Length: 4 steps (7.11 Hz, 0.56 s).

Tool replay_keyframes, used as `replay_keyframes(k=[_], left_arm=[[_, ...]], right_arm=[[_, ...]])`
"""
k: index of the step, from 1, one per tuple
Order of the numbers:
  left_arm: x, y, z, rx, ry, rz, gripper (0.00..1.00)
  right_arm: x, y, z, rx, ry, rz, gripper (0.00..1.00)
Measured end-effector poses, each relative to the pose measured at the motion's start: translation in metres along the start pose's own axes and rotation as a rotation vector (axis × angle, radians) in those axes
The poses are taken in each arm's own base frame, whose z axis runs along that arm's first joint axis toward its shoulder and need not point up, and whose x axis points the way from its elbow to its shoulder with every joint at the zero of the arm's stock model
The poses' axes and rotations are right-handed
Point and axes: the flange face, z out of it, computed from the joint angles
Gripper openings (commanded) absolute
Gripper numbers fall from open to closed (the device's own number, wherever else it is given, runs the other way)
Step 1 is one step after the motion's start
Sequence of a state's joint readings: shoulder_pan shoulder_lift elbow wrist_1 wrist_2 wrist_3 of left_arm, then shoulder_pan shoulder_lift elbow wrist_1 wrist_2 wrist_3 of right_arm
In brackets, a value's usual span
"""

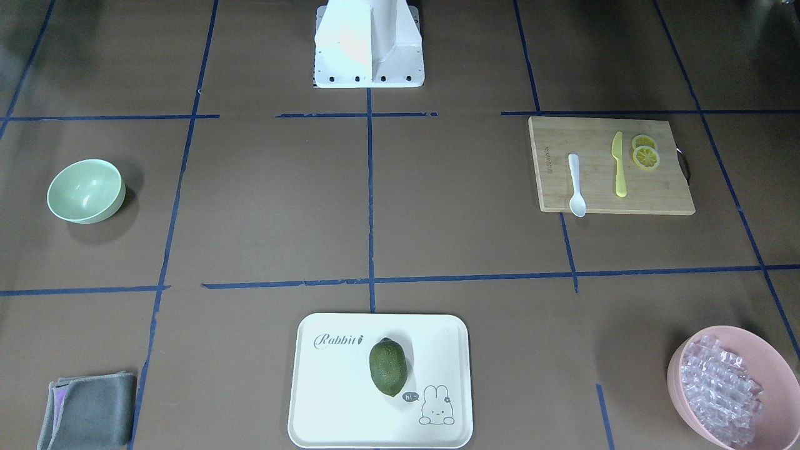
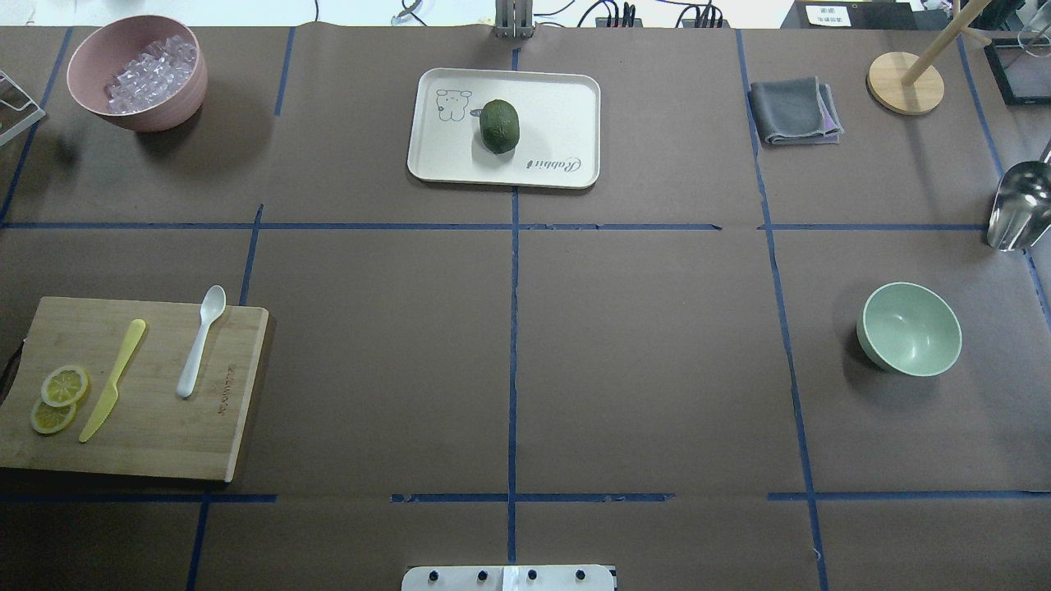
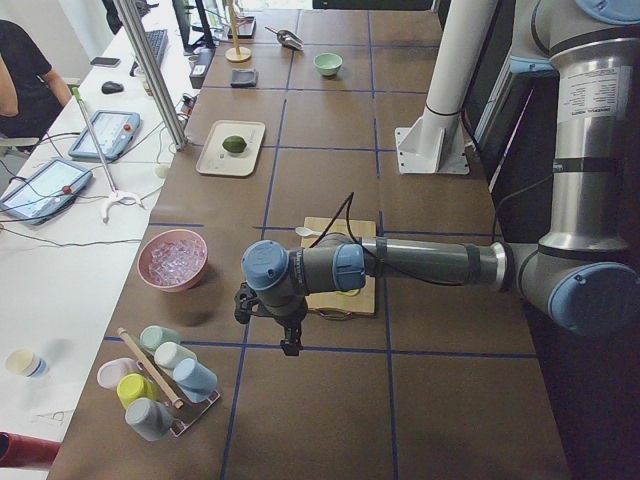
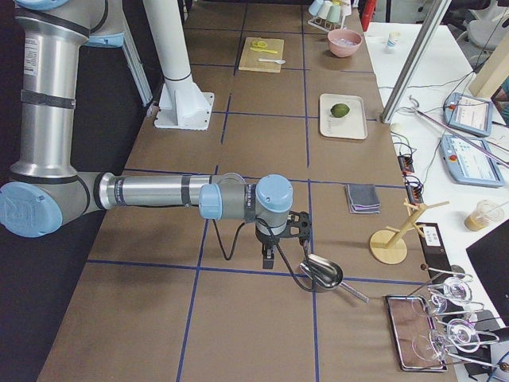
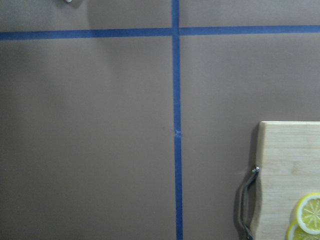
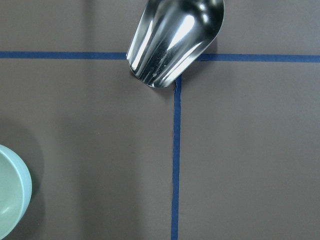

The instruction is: Place spoon in bowl

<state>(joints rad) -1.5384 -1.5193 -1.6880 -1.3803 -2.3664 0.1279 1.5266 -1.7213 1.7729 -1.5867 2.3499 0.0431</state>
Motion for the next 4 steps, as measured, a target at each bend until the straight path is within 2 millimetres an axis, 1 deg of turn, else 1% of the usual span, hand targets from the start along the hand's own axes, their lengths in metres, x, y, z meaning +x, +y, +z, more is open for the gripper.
replay_keyframes(k=[2,4], left_arm=[[0.0043,0.0044,-0.0097,0.011,-0.060,0.019,1.00],[0.0063,0.0063,-0.0124,0.014,-0.076,0.023,1.00]], right_arm=[[-0.0008,-0.0006,-0.0006,0.002,0.000,-0.003,1.00],[-0.0014,-0.0011,-0.0006,0.002,-0.002,-0.004,1.00]])
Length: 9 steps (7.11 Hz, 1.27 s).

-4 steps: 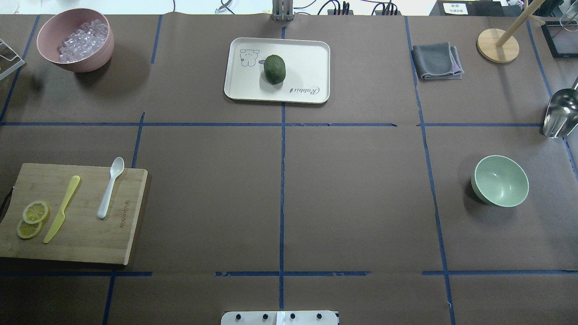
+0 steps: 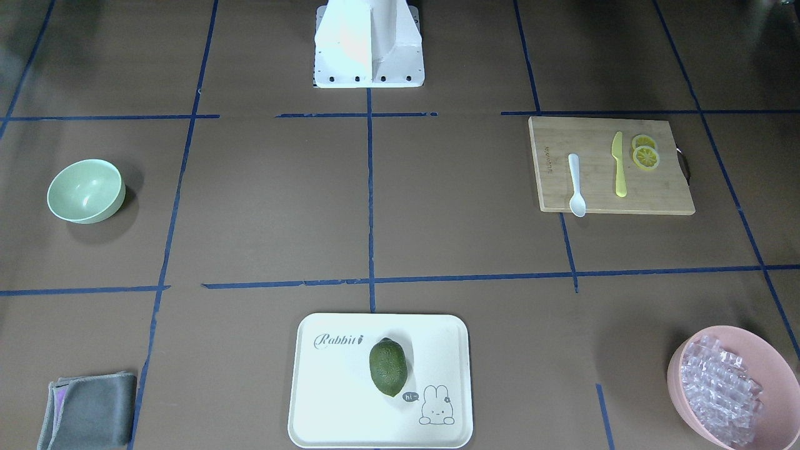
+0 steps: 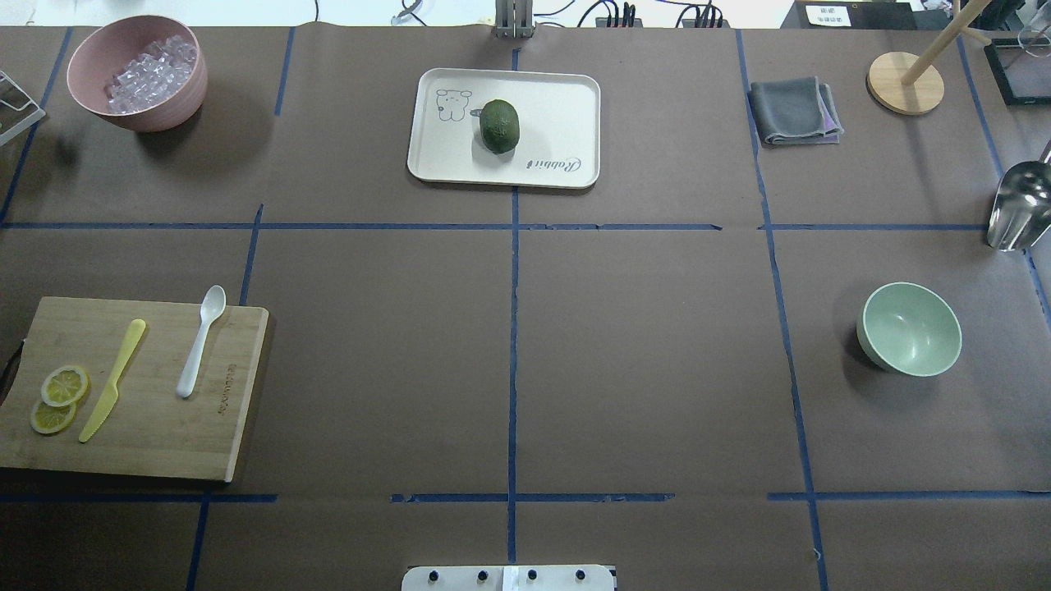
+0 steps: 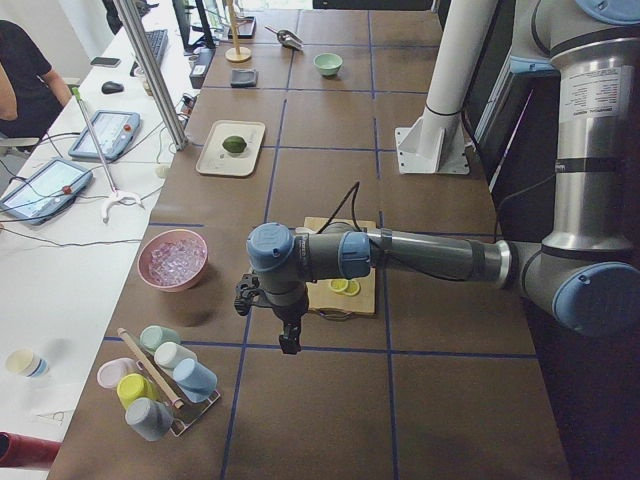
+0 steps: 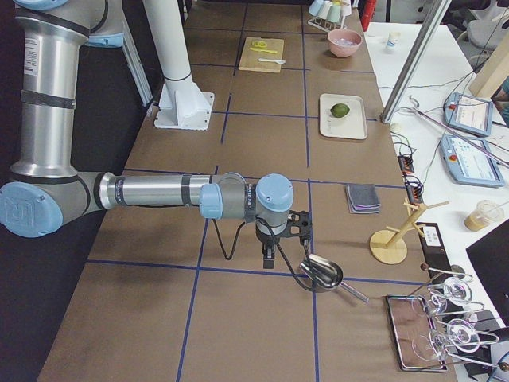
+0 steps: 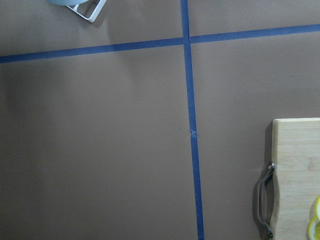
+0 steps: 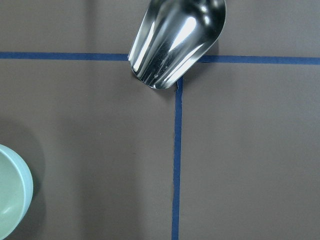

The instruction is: Place spoon in bowl

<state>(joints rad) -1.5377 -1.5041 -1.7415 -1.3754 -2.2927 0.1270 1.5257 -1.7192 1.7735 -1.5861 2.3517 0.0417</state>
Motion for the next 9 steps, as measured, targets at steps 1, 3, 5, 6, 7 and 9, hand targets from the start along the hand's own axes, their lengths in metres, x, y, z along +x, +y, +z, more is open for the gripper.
replay_keyframes(k=[1,3,5,6,7,9], left_arm=[[0.002,-0.001,-0.002,0.007,0.003,0.002,1.00],[0.007,-0.003,-0.002,0.021,0.044,0.018,1.00],[0.008,0.003,0.004,0.034,0.070,0.035,1.00],[0.014,0.005,0.005,0.052,0.092,0.058,1.00],[0.034,-0.001,0.007,0.077,0.158,0.108,1.00],[0.110,-0.026,0.017,0.095,0.247,0.173,1.00]], right_arm=[[-0.001,0.000,0.000,0.000,0.000,-0.003,1.00],[-0.002,-0.001,0.000,0.014,0.000,-0.016,1.00],[-0.003,-0.001,0.001,0.038,-0.001,-0.048,1.00],[-0.007,-0.001,0.004,0.036,-0.003,-0.058,1.00],[-0.015,-0.002,0.014,0.018,-0.005,-0.076,1.00],[-0.031,-0.004,0.025,-0.007,-0.008,-0.106,1.00]])
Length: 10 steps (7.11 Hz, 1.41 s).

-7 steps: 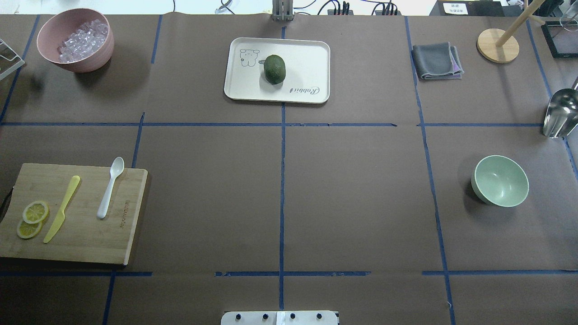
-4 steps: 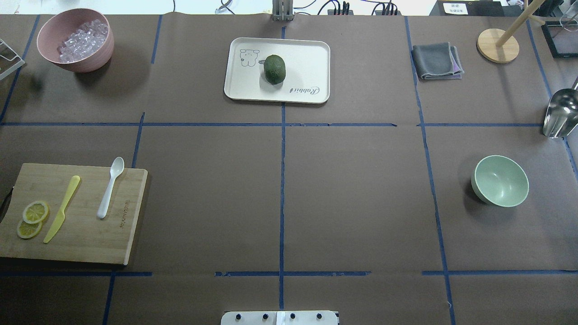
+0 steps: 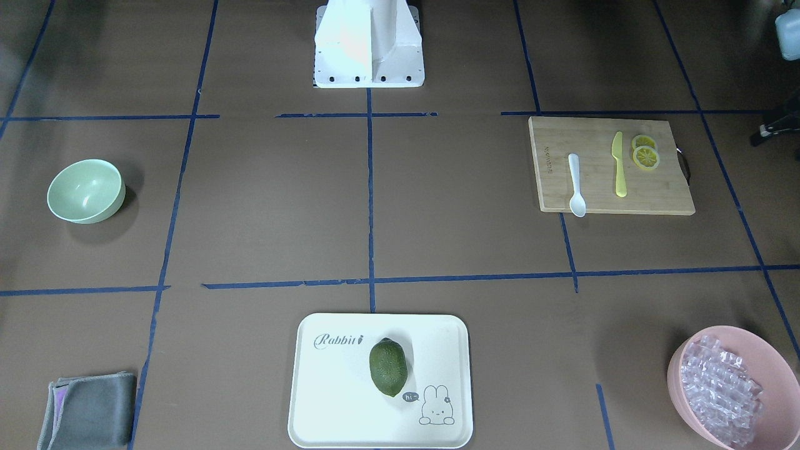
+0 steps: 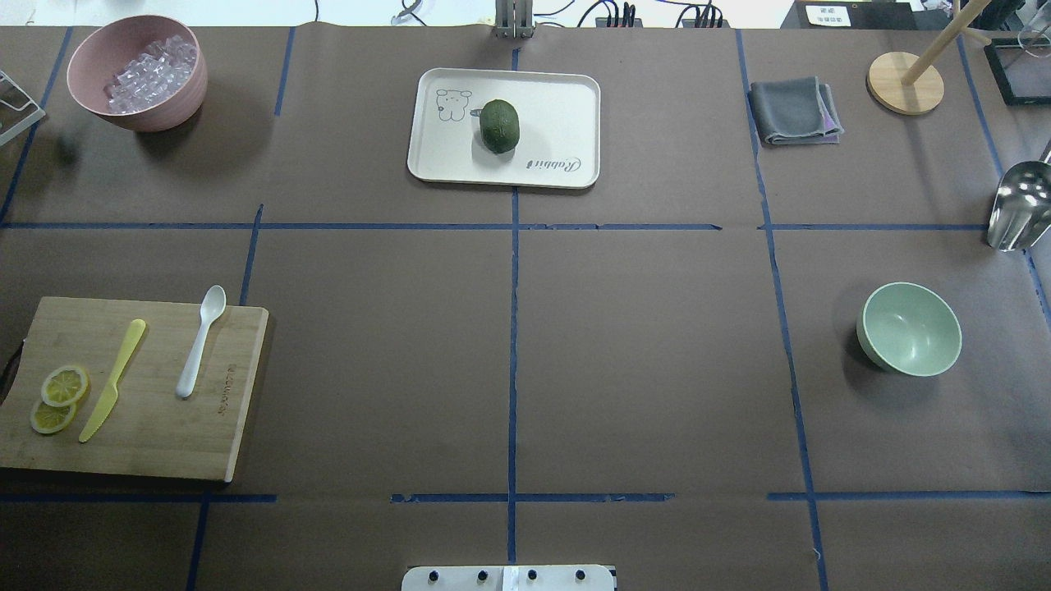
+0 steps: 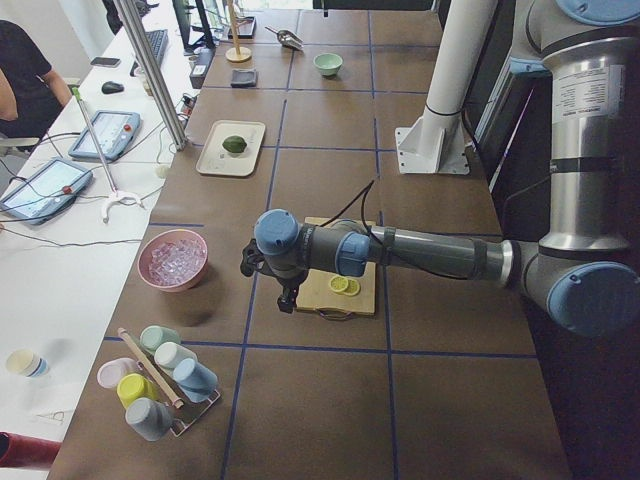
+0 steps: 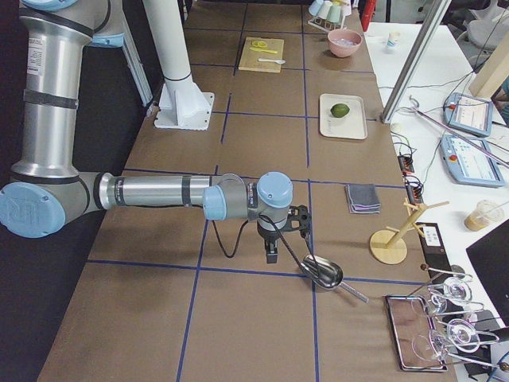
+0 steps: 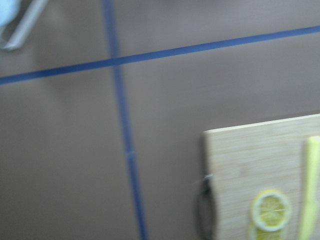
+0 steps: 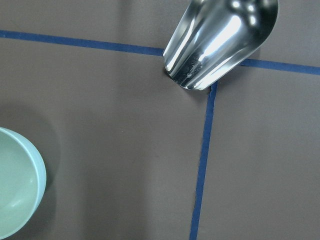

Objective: Place spoon in bowl
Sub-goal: 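Move the left gripper over the white spoon on the cutting board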

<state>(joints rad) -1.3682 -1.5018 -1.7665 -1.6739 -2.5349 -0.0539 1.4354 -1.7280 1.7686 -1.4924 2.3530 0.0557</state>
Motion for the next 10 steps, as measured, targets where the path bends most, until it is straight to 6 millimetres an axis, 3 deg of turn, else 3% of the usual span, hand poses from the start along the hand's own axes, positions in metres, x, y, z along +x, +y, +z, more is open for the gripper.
replay_keyframes(k=[2,4,5,7,10], left_arm=[[0.084,-0.041,0.043,-0.005,-0.016,0.024,1.00],[0.162,-0.049,0.093,-0.016,-0.094,0.075,1.00],[0.191,-0.049,0.112,-0.022,-0.108,0.077,1.00],[0.227,-0.047,0.151,-0.045,-0.145,0.102,1.00],[0.241,-0.048,0.184,-0.081,-0.161,0.081,0.98]], right_arm=[[-0.005,-0.002,0.000,0.000,-0.008,-0.009,0.99],[-0.007,-0.004,-0.001,0.001,-0.017,-0.013,0.99],[-0.008,-0.004,0.000,0.001,-0.020,-0.014,0.99],[-0.009,-0.005,0.001,-0.002,-0.021,-0.018,0.99],[-0.011,-0.005,0.004,-0.008,-0.021,-0.023,0.99]])
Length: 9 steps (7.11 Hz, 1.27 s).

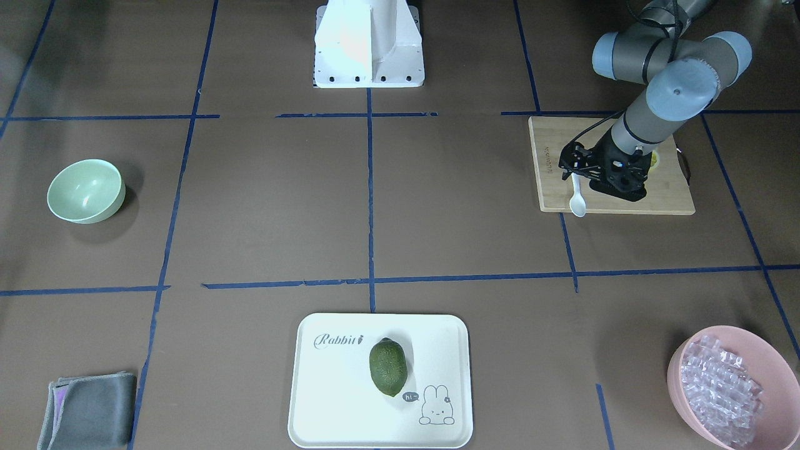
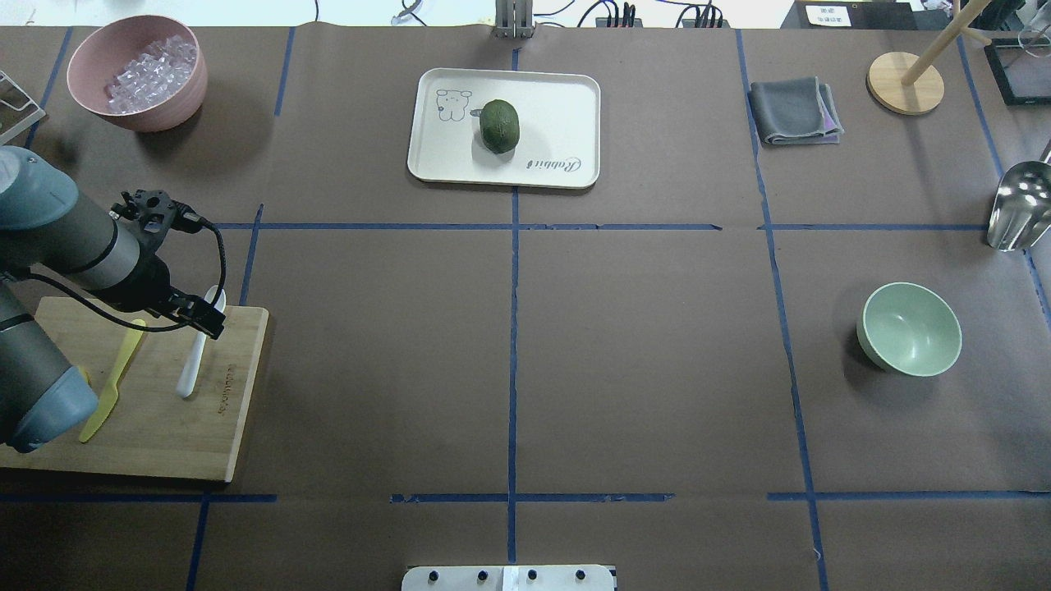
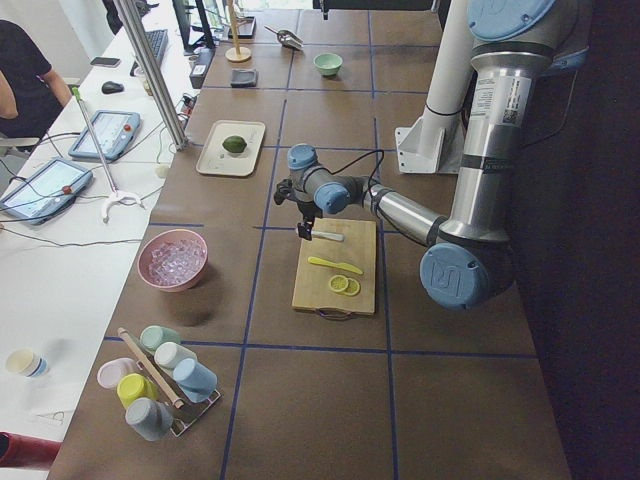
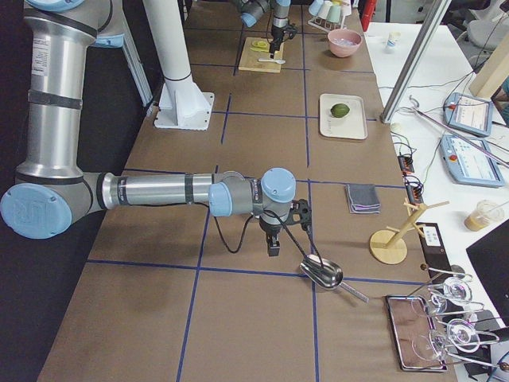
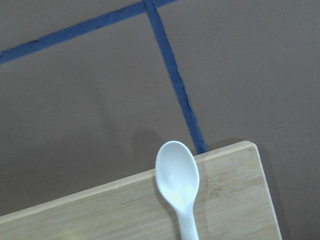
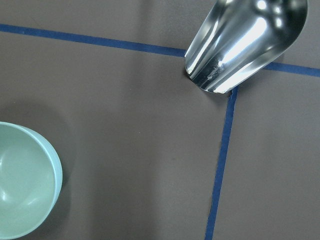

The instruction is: Place spoon in bowl

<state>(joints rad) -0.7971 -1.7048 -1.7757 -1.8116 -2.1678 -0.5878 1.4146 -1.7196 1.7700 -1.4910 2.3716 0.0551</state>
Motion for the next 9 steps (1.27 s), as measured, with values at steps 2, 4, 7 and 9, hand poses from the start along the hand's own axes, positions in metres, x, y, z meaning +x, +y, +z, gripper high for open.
replay_keyframes(k=[2,4,7,9], left_arm=[[0.002,-0.005,0.011,-0.016,-0.005,-0.006,0.85],[0.000,-0.006,0.017,-0.026,-0.008,-0.012,0.54],[0.001,-0.005,0.018,-0.031,-0.004,-0.012,0.51],[0.002,-0.005,0.019,-0.033,-0.003,-0.011,0.49]], right_arm=[[0.000,0.000,0.001,-0.001,0.000,0.000,0.99],[-0.001,-0.001,0.001,-0.001,0.001,-0.002,0.99],[-0.002,-0.001,0.000,0.001,0.001,-0.003,0.99],[-0.003,-0.002,-0.001,0.004,0.001,-0.005,0.99]])
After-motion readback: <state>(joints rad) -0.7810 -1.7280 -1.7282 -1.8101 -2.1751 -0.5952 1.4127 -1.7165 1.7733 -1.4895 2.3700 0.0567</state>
